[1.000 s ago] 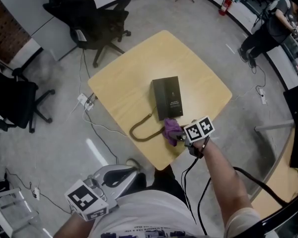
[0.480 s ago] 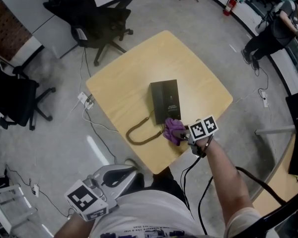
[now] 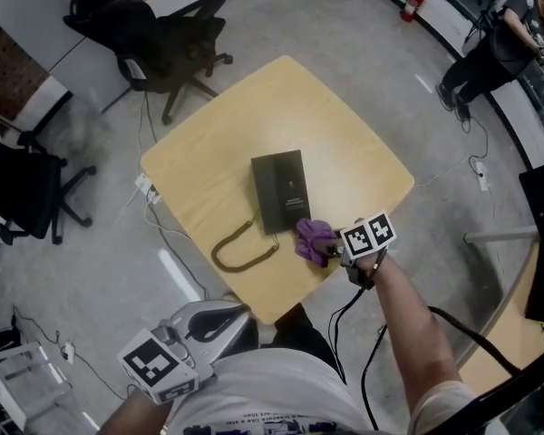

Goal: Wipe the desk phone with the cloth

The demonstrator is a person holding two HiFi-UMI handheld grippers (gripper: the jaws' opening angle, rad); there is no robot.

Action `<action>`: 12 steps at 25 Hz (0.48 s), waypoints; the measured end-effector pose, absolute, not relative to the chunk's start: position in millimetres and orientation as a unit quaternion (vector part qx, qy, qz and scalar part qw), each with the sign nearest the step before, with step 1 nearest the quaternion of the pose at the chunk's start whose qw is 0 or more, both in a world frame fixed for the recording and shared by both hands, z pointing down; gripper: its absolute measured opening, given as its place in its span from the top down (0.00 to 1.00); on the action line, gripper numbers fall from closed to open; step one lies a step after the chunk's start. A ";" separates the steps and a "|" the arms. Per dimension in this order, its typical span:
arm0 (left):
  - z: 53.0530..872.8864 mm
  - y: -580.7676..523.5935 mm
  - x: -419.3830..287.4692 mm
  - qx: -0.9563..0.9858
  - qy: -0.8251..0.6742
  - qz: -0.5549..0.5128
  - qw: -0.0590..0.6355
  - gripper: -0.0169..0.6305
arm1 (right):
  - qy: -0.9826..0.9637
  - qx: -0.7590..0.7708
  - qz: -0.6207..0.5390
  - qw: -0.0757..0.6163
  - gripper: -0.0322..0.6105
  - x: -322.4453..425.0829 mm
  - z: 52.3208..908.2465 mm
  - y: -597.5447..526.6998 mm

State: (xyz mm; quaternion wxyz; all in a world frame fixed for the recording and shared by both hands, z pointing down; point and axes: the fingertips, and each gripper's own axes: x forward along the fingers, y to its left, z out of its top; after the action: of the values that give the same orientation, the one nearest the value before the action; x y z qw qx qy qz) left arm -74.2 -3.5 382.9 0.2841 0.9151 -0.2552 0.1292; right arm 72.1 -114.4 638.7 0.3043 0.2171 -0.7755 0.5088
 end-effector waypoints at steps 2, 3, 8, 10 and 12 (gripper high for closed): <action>383.5 -6.0 -66.7 0.915 -0.256 0.131 0.285 0.97 | -0.776 0.221 0.509 0.301 0.76 80.5 638.6 -117.7; 383.6 -7.1 -62.5 0.914 -0.256 0.132 0.285 0.97 | -0.776 0.223 0.508 0.301 0.76 85.3 638.5 -119.8; 381.8 -15.8 -42.3 0.913 -0.260 0.133 0.285 0.97 | -0.778 0.228 0.498 0.306 0.76 108.4 637.6 -134.3; 381.9 -18.3 -38.2 0.911 -0.267 0.136 0.283 0.97 | -0.782 0.229 0.489 0.311 0.76 112.6 638.7 -138.9; 382.7 -19.8 -36.1 0.908 -0.275 0.140 0.283 0.97 | -0.786 0.226 0.485 0.308 0.76 112.6 639.4 -139.6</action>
State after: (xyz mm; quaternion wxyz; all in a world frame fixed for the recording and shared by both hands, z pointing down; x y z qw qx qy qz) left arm -36.1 -19.8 382.7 0.2827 0.9080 -0.2754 0.1404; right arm 112.6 -139.6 639.4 0.3084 0.2261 -0.7864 0.4852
